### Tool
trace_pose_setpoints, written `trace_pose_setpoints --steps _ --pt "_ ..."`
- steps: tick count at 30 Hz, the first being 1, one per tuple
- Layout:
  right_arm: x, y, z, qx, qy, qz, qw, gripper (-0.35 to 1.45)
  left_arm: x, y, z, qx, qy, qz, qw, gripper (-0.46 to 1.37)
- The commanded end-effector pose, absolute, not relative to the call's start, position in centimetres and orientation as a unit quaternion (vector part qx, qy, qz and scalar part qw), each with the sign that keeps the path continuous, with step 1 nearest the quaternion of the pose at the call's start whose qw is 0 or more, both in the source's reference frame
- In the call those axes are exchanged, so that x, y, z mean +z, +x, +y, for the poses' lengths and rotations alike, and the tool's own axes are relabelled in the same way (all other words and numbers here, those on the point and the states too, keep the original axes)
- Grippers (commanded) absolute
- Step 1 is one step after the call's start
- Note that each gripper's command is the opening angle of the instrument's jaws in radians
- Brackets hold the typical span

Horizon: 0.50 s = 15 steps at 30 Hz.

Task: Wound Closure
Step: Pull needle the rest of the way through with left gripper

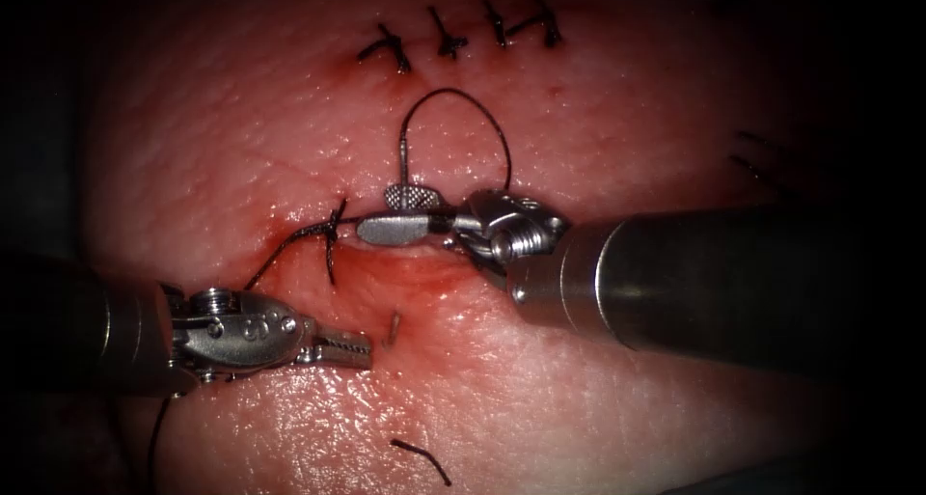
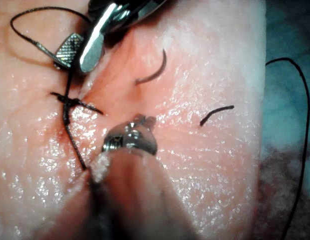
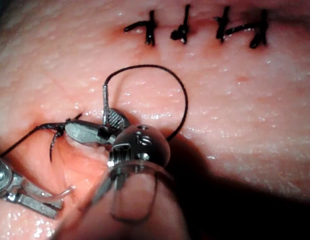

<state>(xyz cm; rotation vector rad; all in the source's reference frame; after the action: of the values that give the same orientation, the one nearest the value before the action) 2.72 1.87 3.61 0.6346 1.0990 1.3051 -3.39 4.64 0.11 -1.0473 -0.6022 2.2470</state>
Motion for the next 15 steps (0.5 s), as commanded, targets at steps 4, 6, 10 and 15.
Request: trace_pose_setpoints --steps 4,6,10,15 --pt "3.63 2.75 1.98 0.574 0.27 0.479 0.607 0.76 0.11 -3.39 4.63 0.842 -0.394 -0.228 0.29 -0.17" --pt "3.65 2.76 2.01 0.576 0.268 0.479 0.605 0.7 0.11 -3.39 4.63 0.842 -0.394 -0.228 0.289 -0.17" --pt "3.71 2.76 2.05 0.577 0.263 0.482 0.605 0.6 0.11 -3.37 4.62 0.842 -0.394 -0.229 0.288 -0.15" --pt "3.79 2.74 2.07 0.574 0.262 0.474 0.614 0.61 0.09 -3.34 4.62 0.841 -0.394 -0.232 0.29 -0.14"
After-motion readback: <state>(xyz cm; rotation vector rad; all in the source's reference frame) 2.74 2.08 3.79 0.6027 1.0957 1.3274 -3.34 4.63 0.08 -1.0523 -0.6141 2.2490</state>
